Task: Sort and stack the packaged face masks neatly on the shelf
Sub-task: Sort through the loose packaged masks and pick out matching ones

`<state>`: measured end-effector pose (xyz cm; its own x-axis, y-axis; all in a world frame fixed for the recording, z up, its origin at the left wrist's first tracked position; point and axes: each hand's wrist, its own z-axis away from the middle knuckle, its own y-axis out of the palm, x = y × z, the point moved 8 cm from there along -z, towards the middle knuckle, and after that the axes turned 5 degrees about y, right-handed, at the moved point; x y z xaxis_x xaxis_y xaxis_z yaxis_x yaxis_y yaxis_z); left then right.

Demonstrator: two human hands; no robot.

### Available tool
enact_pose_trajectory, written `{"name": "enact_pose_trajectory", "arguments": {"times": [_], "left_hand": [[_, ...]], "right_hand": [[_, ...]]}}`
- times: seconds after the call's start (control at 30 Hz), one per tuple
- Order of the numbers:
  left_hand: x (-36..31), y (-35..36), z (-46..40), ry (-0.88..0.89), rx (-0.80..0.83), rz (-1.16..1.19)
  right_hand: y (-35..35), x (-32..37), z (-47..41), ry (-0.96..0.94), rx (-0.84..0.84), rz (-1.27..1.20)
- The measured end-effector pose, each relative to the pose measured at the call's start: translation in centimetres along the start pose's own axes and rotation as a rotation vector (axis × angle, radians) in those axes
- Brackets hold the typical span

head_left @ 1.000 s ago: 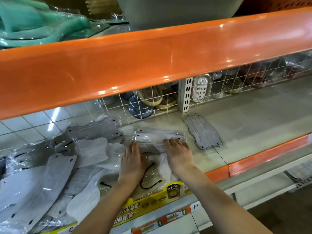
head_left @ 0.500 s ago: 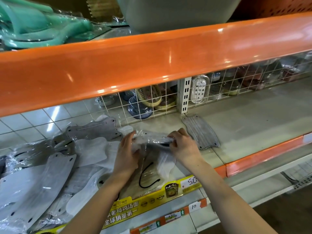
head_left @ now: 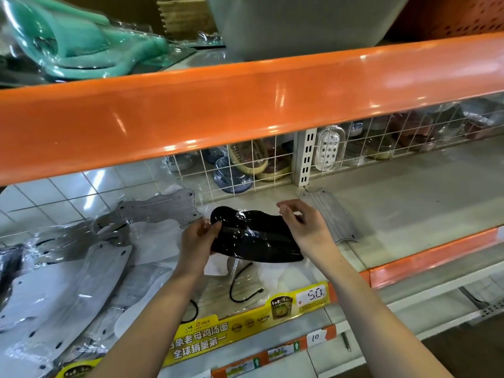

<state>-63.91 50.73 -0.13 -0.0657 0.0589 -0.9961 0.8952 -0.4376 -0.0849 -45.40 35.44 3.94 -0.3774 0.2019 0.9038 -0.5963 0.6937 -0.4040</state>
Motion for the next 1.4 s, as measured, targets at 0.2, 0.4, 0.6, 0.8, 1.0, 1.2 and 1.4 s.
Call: {"name": "enact_pose_trajectory", "arguments": {"times": [0.2,0.4,0.6,0.8,1.0,1.2,1.4], "left_hand": [[0.5,-3.0,0.6,-0.019,-0.139,-0.007],[1.0,-6.7,1.5,-0.115,-0.193,0.104],[-0.2,-11.1,2.6,-0.088,-0.147,-0.03],[-3.1,-16.4,3.1,0.17,-0.287,-0.519],[-2.9,-21.9,2.7,0.129,-0.297,-0.4],[-3.1,-27.5,2.7,0.209,-0.318,-0.71],[-3.6,-28.0,5.1,0.779,-0.089,-1.248]], "right_hand": [[1.6,2.5,2.1,-0.366,-0.217,0.481],[10.5,3.6,5.2,-0.562,0.144,0.736],[15.0,4.8,6.8,-0.568,0.16,0.691],[18.1,6.5,6.6,-0.494,0.174,0.654],[22.1,8.7,6.5,-0.503,0.176,0.624],[26.7,12.5,8.1,-0.538,0.135,0.628],[31.9,16.1,9.6,-0.591,0.079,0.646]]}}
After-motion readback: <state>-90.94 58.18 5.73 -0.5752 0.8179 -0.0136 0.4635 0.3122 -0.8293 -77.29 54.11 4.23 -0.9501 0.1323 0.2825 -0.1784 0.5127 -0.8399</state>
